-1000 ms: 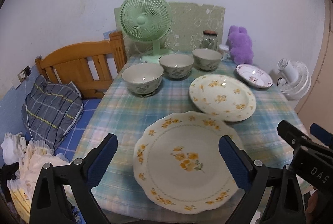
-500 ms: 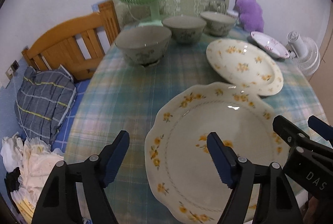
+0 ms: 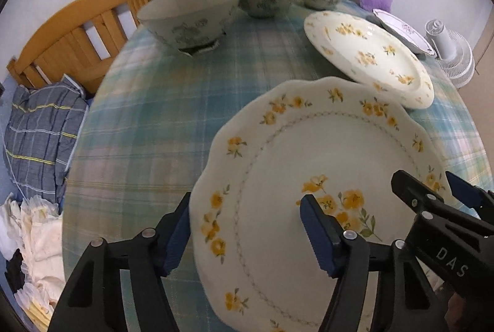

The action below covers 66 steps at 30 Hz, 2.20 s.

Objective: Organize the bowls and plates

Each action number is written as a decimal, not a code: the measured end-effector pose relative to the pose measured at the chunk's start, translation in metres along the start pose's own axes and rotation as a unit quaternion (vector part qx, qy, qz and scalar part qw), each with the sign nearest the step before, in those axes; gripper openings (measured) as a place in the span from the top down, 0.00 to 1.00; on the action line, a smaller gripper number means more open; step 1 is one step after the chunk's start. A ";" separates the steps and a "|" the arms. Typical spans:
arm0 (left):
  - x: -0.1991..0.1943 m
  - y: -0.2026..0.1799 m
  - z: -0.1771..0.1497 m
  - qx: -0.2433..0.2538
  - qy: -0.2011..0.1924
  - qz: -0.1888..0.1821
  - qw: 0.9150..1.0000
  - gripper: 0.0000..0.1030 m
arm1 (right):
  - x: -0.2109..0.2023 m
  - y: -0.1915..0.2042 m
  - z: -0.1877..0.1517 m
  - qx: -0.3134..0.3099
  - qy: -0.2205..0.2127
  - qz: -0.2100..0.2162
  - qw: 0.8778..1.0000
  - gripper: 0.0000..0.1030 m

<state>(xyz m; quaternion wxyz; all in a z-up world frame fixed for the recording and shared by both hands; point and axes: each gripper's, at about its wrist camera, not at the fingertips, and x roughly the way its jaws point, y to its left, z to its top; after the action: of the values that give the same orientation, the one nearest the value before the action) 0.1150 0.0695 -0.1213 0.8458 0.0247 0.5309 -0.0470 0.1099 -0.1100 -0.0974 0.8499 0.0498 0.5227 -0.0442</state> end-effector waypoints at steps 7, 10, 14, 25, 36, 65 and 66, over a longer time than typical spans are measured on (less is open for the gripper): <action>0.005 0.002 0.007 0.000 0.003 -0.012 1.000 0.35 | 0.013 0.004 0.004 0.001 0.029 0.004 1.000 0.25; 0.007 0.004 0.010 0.004 0.007 -0.023 1.000 0.35 | 0.015 0.004 0.004 0.008 0.037 0.002 0.999 0.25; 0.010 0.005 0.013 0.009 0.009 -0.032 0.999 0.34 | 0.015 0.004 0.004 0.019 0.034 0.000 0.999 0.25; 0.009 0.001 0.015 0.020 0.027 -0.033 0.999 0.35 | 0.014 0.005 0.006 0.017 0.045 0.001 0.999 0.26; -0.007 -0.025 0.008 0.021 0.030 -0.023 0.999 0.35 | 0.006 -0.014 0.006 0.001 0.057 0.003 0.998 0.26; -0.021 -0.185 0.037 -0.001 -0.012 -0.034 0.999 0.35 | -0.018 -0.167 0.044 -0.021 0.018 -0.002 1.000 0.26; -0.020 -0.190 0.038 0.000 -0.012 -0.035 0.999 0.35 | -0.017 -0.175 0.046 -0.021 0.018 -0.003 1.000 0.26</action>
<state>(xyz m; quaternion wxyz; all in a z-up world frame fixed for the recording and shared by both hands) 0.1202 -0.1215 -0.0849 0.8501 0.0057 0.5209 -0.0771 0.1211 -0.2888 -0.0686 0.8413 0.0315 0.5386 -0.0345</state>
